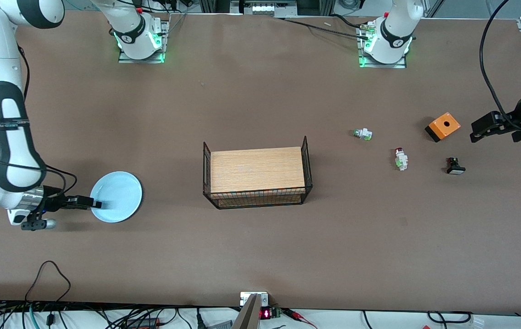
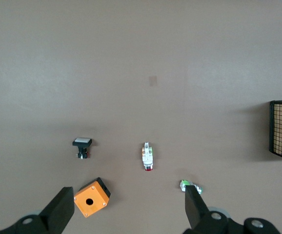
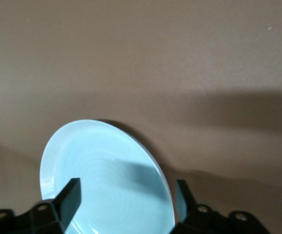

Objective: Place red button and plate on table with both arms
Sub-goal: 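Carry the plate away from the basket and lower it with the right gripper, then open the right gripper to release the plate on the table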

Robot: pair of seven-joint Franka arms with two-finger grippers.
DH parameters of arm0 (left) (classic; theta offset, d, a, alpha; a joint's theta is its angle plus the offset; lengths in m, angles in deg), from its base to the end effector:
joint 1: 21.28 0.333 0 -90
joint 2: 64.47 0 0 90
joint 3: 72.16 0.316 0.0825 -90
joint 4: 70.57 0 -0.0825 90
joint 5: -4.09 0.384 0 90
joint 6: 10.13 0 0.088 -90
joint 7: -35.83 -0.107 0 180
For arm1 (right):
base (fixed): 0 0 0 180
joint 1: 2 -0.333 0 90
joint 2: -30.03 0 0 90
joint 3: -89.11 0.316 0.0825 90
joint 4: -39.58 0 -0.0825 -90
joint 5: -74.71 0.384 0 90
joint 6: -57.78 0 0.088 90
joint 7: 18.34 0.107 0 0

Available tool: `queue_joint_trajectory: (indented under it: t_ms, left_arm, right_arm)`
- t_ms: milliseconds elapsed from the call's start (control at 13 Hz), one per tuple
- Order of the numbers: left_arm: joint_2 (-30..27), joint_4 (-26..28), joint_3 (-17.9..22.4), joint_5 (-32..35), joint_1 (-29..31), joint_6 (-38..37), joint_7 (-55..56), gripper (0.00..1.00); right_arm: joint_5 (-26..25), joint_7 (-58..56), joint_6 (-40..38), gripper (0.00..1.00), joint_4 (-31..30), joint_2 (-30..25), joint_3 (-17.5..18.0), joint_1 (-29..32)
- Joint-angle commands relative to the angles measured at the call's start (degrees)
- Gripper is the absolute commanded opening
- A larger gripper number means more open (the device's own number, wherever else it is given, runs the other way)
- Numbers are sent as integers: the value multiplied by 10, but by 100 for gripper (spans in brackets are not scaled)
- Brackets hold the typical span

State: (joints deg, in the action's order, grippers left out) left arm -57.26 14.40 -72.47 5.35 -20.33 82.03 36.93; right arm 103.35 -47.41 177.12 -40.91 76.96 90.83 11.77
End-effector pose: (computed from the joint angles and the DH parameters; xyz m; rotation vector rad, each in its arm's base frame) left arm 0.5963 0.0091 0.5970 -3.1200 -0.0461 0.0004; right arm 0.7067 -0.1305 0.2080 -2.6819 -0.0117 -0.0334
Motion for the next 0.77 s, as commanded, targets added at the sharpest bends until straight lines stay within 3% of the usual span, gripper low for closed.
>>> queue_joint_trajectory:
  t_ms: [0, 154, 308, 538, 692]
  left_arm:
    - [-8, 1, 8, -8, -5, -8, 1, 100]
    - [-8, 0, 8, -8, -5, -5, 0, 100]
    - [-8, -2, 5, -7, -6, 1, 0, 100]
    - [-9, -1, 6, -8, -6, -5, 0, 100]
    - [-9, -2, 5, -6, -5, -1, 0, 100]
  right_arm:
    - [12, 0, -60, 100, 51, -17, 9, 7]
    - [-1, 73, -127, 100, 102, -23, 0, -10]
    - [-53, 159, -196, 100, 155, -33, 4, -28]
    - [-157, 290, -340, 100, 183, -142, 6, -77]
    - [-232, 297, -409, 100, 177, -229, 7, -116]
